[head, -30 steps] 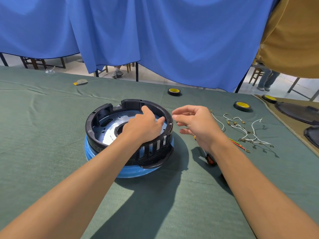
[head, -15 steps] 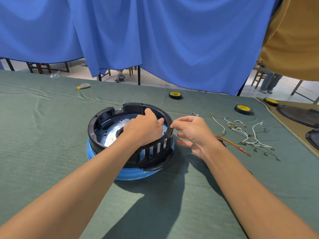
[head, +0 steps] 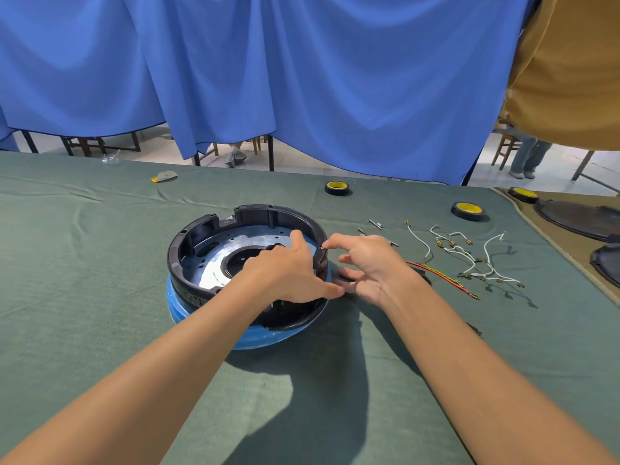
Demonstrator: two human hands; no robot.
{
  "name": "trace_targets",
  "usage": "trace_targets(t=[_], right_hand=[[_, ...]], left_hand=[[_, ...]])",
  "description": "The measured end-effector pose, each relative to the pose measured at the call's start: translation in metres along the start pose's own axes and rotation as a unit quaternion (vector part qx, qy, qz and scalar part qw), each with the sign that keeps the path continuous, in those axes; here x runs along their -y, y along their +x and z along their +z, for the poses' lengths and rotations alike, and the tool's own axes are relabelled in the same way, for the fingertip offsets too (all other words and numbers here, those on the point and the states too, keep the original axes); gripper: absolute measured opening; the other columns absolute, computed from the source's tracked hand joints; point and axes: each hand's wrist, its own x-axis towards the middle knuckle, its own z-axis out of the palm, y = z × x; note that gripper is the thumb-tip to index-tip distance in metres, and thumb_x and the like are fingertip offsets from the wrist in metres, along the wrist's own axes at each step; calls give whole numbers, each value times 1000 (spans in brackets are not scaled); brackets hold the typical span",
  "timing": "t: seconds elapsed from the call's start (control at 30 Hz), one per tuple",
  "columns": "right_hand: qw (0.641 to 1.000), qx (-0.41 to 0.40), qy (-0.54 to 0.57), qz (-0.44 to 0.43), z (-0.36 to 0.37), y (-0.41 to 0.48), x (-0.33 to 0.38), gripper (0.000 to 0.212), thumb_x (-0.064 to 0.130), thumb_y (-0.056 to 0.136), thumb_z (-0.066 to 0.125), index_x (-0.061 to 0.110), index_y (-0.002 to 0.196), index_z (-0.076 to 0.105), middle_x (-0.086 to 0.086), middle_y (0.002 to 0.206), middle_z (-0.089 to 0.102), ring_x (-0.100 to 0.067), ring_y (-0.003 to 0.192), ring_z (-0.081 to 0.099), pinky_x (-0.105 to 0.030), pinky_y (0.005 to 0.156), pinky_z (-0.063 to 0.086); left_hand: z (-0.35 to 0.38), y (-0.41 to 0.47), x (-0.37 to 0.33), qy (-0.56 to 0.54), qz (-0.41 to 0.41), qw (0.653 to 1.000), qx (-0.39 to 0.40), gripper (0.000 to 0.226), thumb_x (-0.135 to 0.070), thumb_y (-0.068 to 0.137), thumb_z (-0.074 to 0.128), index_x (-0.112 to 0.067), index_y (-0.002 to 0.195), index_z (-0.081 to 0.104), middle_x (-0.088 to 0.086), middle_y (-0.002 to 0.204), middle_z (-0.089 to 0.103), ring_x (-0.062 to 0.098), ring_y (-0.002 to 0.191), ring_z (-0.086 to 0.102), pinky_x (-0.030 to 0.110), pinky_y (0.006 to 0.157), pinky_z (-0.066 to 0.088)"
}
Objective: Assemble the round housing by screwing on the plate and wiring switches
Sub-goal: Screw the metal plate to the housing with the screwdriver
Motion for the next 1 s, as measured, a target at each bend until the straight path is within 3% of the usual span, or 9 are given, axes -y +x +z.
trace_targets(t=[0.1, 0.17, 0.27, 0.33, 0.43, 0.53, 0.67, 0.8, 1.0], right_hand=[[1000, 6, 9, 7, -2, 0, -1, 23, 6, 75, 74, 15, 87, 56, -5, 94, 53, -24, 92, 55, -48, 88, 53], [1000, 10, 19, 11, -2, 0, -1, 24, 6, 75, 76, 14, 88, 57, -5, 93, 54, -25, 96, 57, -47, 91, 53], [999, 12, 34, 12, 1, -1, -3, 22, 5, 75, 77, 11, 85, 59, -6, 90, 54, -22, 93, 57, -46, 95, 51], [999, 10, 43, 19, 2, -2, -5, 23, 7, 78, 74, 8, 97, 62, -7, 90, 55, -22, 91, 59, -43, 92, 53], [998, 11, 48, 33, 2, -4, -6, 43, 8, 84, 66, 7, 125, 53, -9, 95, 52, -20, 89, 59, -32, 67, 54], [998, 8, 34, 45, -1, -7, -5, 51, 6, 84, 60, 9, 133, 47, -11, 99, 48, -20, 80, 59, -29, 48, 50], [996, 14, 29, 82, -6, -9, 0, 31, 9, 80, 59, 5, 110, 54, -14, 96, 48, -24, 71, 61, -34, 57, 51], [992, 10, 37, 122, -9, -12, 2, 29, 12, 79, 58, 6, 107, 51, -17, 101, 49, -26, 76, 61, -40, 58, 50], [990, 5, 70, 126, -12, -16, 0, 24, 12, 80, 54, 5, 103, 50, -19, 98, 52, -27, 86, 61, -46, 66, 47]], left_hand=[[4, 2, 1, -3, 8, 999, -37, 79, -66, 78, 63, -15, 125, 25, 5, 94, 52, 33, 92, 54, 38, 73, 43], [3, 3, 5, -23, 14, 998, -52, 67, -61, 78, 63, -19, 114, 25, 0, 82, 49, 32, 87, 56, 37, 67, 42], [0, 3, 11, -26, 25, 998, -53, 61, -58, 79, 63, -20, 110, 25, 2, 83, 51, 33, 87, 57, 38, 69, 45], [0, 3, 13, -11, 33, 998, -53, 56, -57, 81, 62, -20, 106, 27, 4, 87, 51, 33, 87, 55, 38, 70, 43], [2, 2, 12, 16, 33, 996, -81, 52, -61, 85, 58, -20, 102, 30, 5, 93, 49, 31, 86, 49, 37, 70, 39], [9, -5, 6, 59, 34, 980, -188, 46, -57, 91, 53, -17, 100, 32, 8, 94, 57, 31, 79, 46, 35, 63, 32], [27, -8, -6, 144, 41, 940, -306, 34, -40, 96, 50, -13, 115, 39, 7, 98, 67, 33, 87, 64, 34, 61, 28], [34, -6, -12, 196, 45, 935, -291, 33, -24, 96, 48, -10, 126, 44, 6, 100, 70, 29, 90, 69, 32, 59, 28], [31, -9, -12, 128, 76, 939, -311, 20, -26, 96, 49, -16, 112, 41, 7, 93, 69, 33, 85, 68, 33, 57, 29]])
